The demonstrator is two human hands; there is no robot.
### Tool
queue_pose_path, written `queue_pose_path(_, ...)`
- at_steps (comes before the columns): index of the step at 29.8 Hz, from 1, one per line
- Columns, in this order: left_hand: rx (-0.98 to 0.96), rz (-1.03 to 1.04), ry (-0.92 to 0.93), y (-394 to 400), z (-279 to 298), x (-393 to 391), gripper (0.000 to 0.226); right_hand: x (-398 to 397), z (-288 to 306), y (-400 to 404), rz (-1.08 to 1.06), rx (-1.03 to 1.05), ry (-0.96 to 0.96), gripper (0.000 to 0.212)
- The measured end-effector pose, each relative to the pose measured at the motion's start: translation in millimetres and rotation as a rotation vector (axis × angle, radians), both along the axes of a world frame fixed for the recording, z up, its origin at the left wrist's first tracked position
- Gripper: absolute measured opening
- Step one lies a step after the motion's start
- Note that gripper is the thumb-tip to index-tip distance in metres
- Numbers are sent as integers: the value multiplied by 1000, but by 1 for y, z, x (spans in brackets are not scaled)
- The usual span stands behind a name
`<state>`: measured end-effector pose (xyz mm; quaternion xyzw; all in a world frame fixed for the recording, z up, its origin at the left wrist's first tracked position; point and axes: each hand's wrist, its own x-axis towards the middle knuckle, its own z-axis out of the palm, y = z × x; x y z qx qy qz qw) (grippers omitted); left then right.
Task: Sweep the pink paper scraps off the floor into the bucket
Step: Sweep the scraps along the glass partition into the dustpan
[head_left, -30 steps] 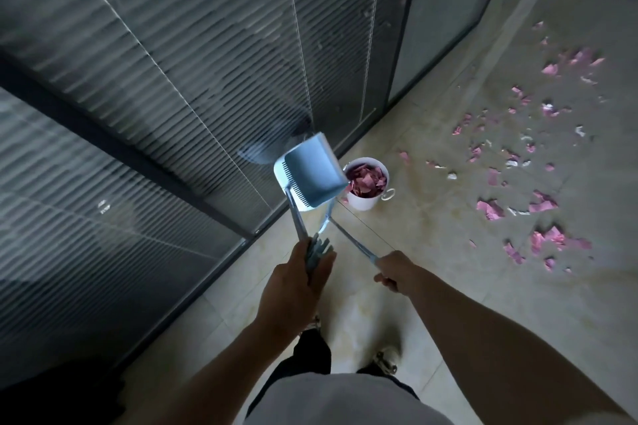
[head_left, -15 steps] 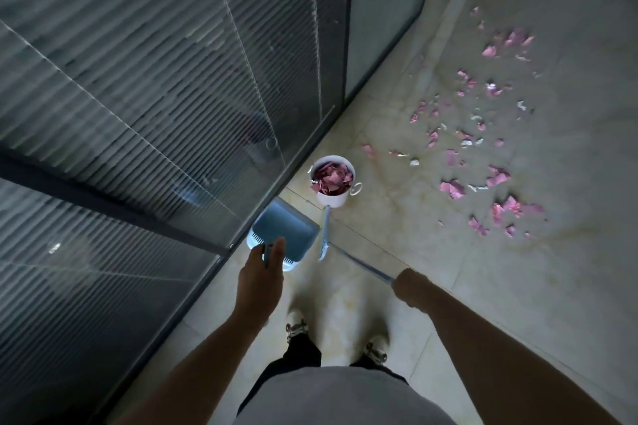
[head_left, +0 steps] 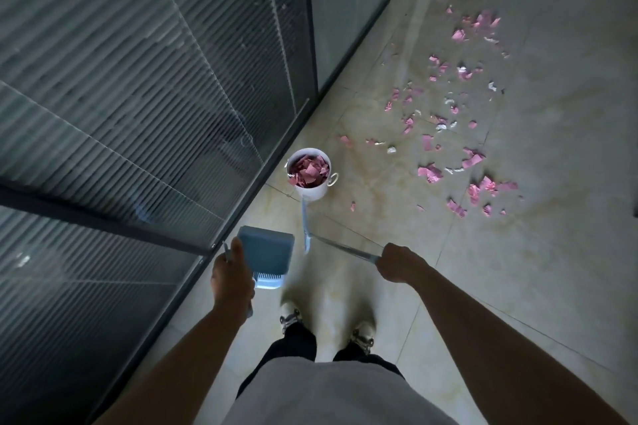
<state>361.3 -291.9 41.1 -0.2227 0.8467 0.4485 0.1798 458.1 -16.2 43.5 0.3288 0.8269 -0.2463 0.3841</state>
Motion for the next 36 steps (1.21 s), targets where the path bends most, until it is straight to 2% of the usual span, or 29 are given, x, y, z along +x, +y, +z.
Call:
queue_pose_path(5,15,99,-21,-27,3,-19,64,-52,-2,-37,87,-33,28,35)
queue_pose_path(9,32,160,-40,-51,-3,-36,66,-91,-11,-62,66,-58,11,37)
queue_pose_path(14,97,179,-57,-65,-11,-56,56,-116,-29,-72,46,-15,-42,37)
queue_pose_path(20,79,120,-130,-51,-24,-78,55,-99,-24,-43,-49,7,-97,36)
queue_pose_path(24,0,-32,-199,-24,-36,-89,67,-66,-11,-19,-75,92,-144,36)
queue_pose_path(27,48,4,-262,1,-41,-91,77,-41,-3,-3,-105,185,-169,35)
queue_pose_path(36,151,-65,-286,86,-31,-69,53,16,1,78,-265,270,-195,35)
